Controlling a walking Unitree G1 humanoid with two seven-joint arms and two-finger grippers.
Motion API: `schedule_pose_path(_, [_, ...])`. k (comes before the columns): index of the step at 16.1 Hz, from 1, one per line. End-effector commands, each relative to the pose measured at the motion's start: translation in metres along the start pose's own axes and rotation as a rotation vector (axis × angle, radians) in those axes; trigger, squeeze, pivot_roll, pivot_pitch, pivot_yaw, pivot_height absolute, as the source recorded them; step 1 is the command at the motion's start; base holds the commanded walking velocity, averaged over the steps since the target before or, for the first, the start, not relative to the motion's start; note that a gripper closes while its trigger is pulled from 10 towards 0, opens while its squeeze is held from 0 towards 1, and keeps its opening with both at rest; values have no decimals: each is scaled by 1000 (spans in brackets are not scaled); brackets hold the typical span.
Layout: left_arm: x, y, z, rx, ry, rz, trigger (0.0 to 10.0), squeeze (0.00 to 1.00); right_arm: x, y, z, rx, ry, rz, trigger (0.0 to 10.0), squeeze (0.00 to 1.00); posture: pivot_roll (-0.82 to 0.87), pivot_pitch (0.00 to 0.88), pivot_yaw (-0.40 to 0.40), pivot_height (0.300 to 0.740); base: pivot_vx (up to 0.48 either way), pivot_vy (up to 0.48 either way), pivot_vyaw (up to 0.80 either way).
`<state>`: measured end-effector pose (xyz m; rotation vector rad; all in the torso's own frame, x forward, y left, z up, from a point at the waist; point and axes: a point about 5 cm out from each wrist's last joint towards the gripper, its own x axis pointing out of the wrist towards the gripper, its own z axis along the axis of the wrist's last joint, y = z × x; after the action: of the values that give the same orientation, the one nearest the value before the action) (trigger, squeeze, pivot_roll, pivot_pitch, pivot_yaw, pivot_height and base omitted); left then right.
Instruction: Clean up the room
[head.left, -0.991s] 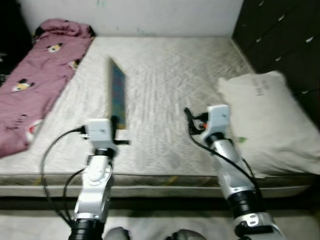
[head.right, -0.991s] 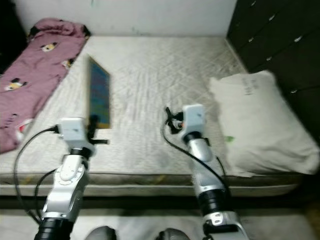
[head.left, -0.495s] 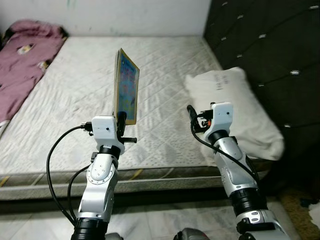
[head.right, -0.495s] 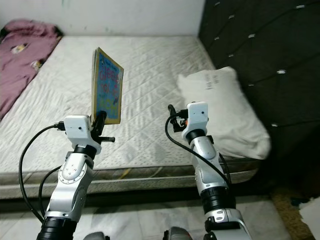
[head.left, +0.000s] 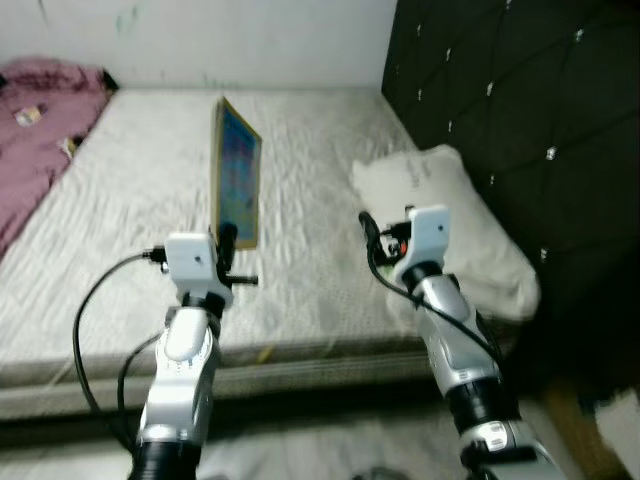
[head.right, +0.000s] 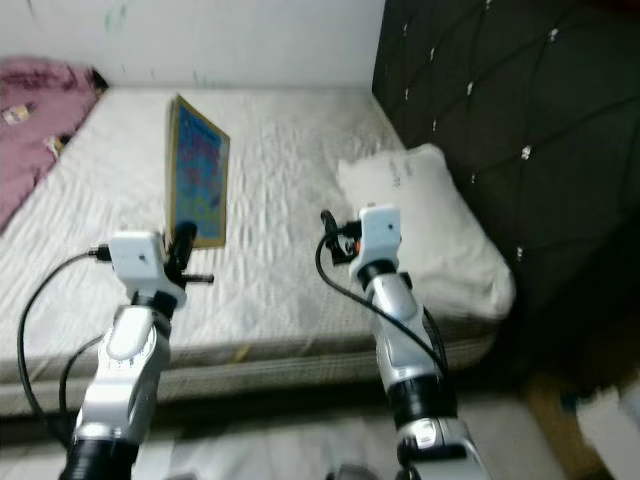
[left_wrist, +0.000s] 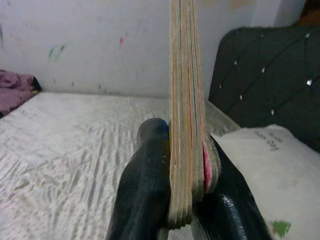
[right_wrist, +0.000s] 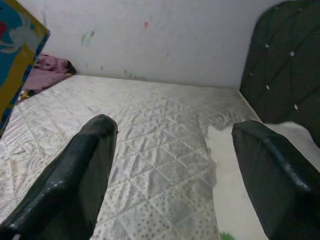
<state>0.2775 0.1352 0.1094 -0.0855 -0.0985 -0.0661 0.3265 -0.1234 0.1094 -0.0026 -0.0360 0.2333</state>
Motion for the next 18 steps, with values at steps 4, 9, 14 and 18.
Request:
schedule_pose_path(4, [3,-2,13,-9,-60,-7,10000,0,2,-2,2,-9,-7,-14,10000,0,-74,0,-21,740,365,0,0])
schedule_pose_path(9, [2,-2,11,-10,-51,-13,10000,0,1,-3,2,-10,-6,-26,10000,0,-76,0,-18,740,368,0,0])
schedule_pose_path(14, [2,-2,11,-12,-44,-6,10000,0,0,-5,2,-14,-3,-31,10000,0,-78,0,-20,740,342,0,0])
schedule_pose_path(18, [3,-3,8,-26,-19,13,10000,0,0,-7,2,-16,-1,-32,10000,0,-78,0,-24,740,0,0,0])
